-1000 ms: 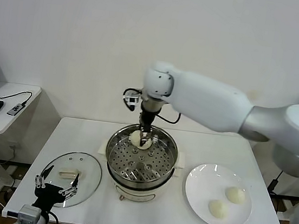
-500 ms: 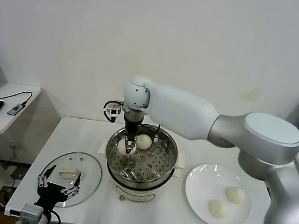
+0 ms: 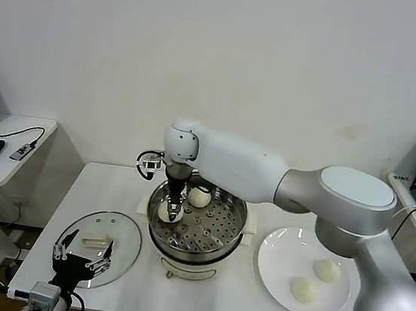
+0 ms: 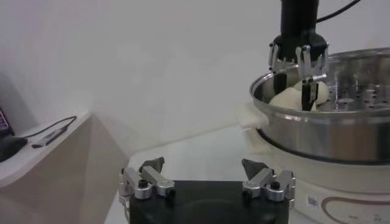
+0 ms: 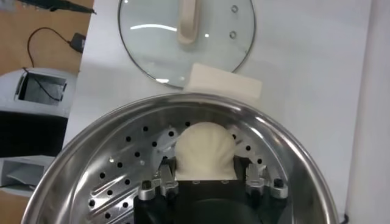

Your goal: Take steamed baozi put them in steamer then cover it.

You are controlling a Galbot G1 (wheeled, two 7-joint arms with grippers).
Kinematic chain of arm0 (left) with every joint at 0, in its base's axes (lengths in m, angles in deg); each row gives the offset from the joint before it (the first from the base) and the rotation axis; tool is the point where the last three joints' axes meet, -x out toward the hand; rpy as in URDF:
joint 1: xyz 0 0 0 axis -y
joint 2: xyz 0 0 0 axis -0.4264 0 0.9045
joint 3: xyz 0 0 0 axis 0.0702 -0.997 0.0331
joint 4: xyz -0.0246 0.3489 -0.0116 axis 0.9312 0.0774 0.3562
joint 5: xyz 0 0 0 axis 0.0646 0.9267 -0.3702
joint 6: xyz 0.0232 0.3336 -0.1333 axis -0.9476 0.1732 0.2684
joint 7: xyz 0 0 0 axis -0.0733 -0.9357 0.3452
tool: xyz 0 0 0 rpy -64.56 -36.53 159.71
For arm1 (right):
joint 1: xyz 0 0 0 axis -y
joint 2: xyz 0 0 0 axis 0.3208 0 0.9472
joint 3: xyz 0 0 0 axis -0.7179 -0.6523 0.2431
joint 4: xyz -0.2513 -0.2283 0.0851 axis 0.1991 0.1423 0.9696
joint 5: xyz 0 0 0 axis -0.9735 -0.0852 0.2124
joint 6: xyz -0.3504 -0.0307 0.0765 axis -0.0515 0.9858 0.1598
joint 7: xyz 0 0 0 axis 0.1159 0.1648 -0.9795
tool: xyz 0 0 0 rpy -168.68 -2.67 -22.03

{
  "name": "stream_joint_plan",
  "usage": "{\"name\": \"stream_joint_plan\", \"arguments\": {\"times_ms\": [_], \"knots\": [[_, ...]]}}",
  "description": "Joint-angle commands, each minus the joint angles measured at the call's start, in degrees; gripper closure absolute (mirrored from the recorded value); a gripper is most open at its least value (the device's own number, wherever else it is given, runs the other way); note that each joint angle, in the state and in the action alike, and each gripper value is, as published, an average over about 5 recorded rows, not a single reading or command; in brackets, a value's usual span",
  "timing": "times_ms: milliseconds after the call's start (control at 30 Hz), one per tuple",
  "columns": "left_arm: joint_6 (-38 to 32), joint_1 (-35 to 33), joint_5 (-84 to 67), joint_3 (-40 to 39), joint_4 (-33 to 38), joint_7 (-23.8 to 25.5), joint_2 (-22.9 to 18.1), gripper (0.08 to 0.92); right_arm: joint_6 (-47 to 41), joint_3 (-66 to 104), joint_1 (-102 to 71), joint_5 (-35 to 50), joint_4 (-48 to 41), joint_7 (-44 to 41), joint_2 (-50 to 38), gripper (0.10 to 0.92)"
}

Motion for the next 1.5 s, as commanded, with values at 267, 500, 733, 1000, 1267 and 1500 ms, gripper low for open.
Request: {"name": "stream_joint_plan", "arguments": {"times_ms": [267,500,733,1000,1267,1500], "knots": [[0.0,-0.2,0.2,-0.6,0.3,0.1,-0.5,0.177,-0.3,0.9,1.2,0.6,5.3,0.8,-4.9,0.21],[0.0,-1.0,0.3,-0.3,1.0,0.1,-0.5,0.177,0.3,3.4,6.7,0.7,16.4,-1.7,-17.2,0.202],[0.2,-1.0,0.2,-0.3,0.4,0.2,-0.2,0.177,2.7,4.3,12.2,0.7,26.6,-5.6,-34.0,0.203],[0.4,-1.2,0.3,-0.7,-0.4,0.3,0.8,0.177,5.6,4.5,8.4,-3.7,36.6,-7.4,-51.6,0.203],[0.6,-1.4,0.8,-1.5,0.5,0.4,-0.2,0.177,8.0,11.8,-5.3,-10.7,37.9,-9.4,-60.3,0.203],[0.9,-2.0,1.4,-1.9,0.4,0.6,-0.4,0.177,11.1,20.7,-21.0,-20.0,37.0,-10.9,-62.0,0.203]]}}
